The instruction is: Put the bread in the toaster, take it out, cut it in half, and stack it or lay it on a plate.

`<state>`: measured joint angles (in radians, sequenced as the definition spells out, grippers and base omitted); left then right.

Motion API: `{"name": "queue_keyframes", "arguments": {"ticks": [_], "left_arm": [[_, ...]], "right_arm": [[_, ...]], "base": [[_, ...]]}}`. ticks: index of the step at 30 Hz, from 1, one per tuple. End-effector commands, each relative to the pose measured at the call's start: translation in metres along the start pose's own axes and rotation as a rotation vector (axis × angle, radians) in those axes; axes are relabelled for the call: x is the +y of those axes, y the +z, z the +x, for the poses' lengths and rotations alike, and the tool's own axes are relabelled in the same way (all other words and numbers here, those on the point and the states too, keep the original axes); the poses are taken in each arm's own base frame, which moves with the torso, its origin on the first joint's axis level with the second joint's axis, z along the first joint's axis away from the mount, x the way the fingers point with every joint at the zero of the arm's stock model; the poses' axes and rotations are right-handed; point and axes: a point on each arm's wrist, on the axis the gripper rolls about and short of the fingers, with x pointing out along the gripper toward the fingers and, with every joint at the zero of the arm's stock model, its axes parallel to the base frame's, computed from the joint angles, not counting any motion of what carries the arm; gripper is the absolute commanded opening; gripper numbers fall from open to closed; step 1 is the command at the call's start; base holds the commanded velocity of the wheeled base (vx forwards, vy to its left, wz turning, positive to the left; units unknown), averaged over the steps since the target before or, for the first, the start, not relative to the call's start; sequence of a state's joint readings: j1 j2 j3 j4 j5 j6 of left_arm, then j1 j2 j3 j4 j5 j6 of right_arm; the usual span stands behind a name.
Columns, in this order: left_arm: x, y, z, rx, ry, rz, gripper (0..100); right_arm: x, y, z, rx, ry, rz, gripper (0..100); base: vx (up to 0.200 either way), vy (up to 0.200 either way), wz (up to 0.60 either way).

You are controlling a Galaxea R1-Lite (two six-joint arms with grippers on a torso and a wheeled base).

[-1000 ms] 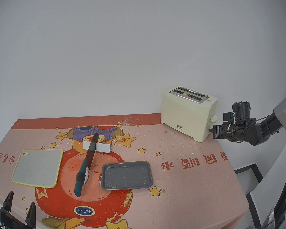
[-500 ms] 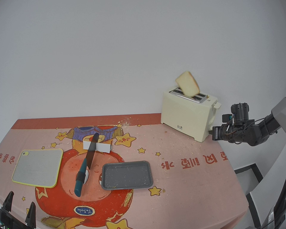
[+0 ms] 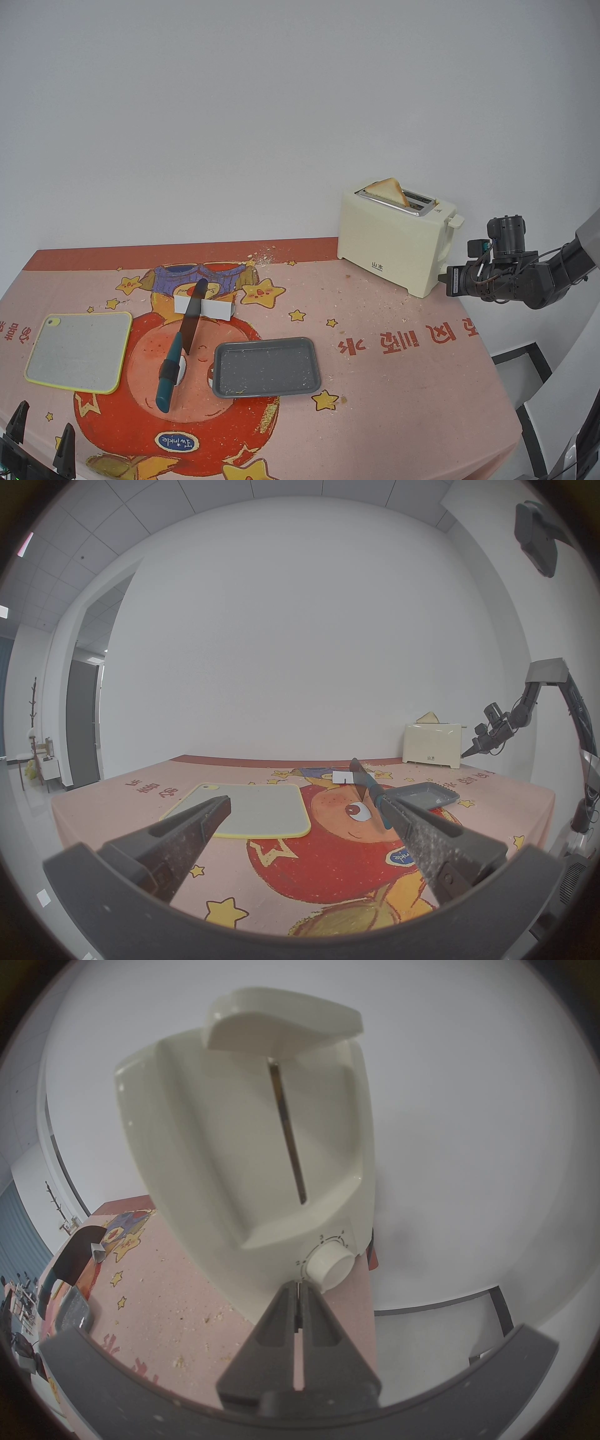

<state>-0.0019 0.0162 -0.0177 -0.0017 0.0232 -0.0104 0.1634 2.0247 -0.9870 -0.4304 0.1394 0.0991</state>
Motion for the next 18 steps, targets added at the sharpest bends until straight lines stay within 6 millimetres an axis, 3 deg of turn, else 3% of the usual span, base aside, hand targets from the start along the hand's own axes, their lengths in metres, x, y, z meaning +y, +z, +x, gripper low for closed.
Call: {"name": "queue_keyframes", "arguments": {"ticks": [1, 2, 5, 6, 14, 15, 18], "left_arm": [[0.000, -0.005, 0.001, 0.006, 0.000, 0.000, 100], [0.000, -0.005, 0.001, 0.008, 0.000, 0.000, 100], [0.000, -0.005, 0.001, 0.006, 0.000, 0.000, 100], [0.000, -0.005, 0.001, 0.006, 0.000, 0.000, 100], [0.000, -0.005, 0.001, 0.006, 0.000, 0.000, 100], [0.000, -0.005, 0.001, 0.006, 0.000, 0.000, 100], [0.000, -0.005, 0.001, 0.006, 0.000, 0.000, 100]], "right_arm": [[0.009, 0.007, -0.029, -0.046, 0.017, -0.015, 0], [0.013, 0.016, -0.048, -0.095, 0.025, -0.027, 0], [0.018, 0.029, -0.064, -0.155, 0.041, -0.040, 0], [0.025, 0.045, -0.080, -0.227, 0.063, -0.065, 0], [0.039, 0.084, -0.092, -0.352, 0.104, -0.152, 0], [0.039, 0.092, -0.084, -0.352, 0.096, -0.181, 100], [0.042, 0.099, -0.077, -0.334, 0.104, -0.213, 100]], "base": [[0.000, 0.000, 0.00], [0.000, 0.000, 0.00], [0.000, 0.000, 0.00], [0.000, 0.000, 0.00], [0.000, 0.000, 0.00], [0.000, 0.000, 0.00], [0.000, 0.000, 0.00]]}}
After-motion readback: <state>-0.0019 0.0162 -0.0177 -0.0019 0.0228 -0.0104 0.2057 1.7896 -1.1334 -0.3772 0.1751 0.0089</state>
